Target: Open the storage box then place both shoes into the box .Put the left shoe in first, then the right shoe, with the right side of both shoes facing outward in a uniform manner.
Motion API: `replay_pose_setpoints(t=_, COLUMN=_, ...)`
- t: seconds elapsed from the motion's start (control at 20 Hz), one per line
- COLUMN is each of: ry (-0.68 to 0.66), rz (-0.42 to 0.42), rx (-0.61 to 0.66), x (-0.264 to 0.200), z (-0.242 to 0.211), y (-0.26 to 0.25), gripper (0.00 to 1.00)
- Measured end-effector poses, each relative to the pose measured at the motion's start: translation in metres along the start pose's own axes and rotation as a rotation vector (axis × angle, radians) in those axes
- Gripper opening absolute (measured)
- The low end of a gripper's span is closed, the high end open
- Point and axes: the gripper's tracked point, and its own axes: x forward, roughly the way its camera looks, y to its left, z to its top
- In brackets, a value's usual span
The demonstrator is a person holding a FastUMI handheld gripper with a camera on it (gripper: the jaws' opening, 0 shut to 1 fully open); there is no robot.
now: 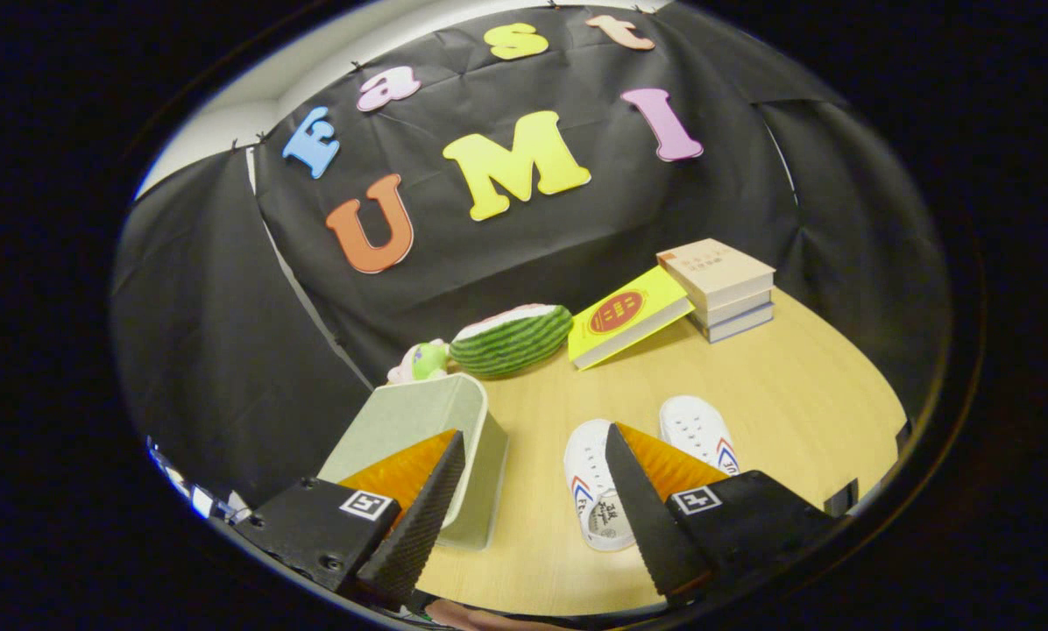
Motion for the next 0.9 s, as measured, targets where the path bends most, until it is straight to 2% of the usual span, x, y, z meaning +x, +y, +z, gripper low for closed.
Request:
replay_pose_setpoints(t=0.15, ry=0.055, rz=0.072, rx=0.065, x=0.032, z=-0.007, y=-0.01, gripper=1.0)
replay_pose_setpoints(t=0.35, ry=0.119, rz=0.256, rx=0.189, x=0.069, z=-0.012, y=0.001, gripper=0.99)
replay_pose_setpoints(t=0.5, ry=0.261, rz=0.4, rx=0.309, x=0.091, z=-0.034, y=0.02, gripper=0.98)
replay_pose_setpoints(t=0.75, ry=0.395, rz=0.565, rx=0.465, x=0.127, z=-0.053, y=0.041, gripper=0.98)
replay_pose_setpoints(t=0.85, ry=0.446, rz=0.634, rx=0.523, x=0.137, z=-0.06, y=0.052, gripper=0.95)
replay_pose_setpoints(t=0.9, ry=0.47, rz=0.657, rx=0.552, x=0.14, z=-0.061, y=0.055, gripper=0.89)
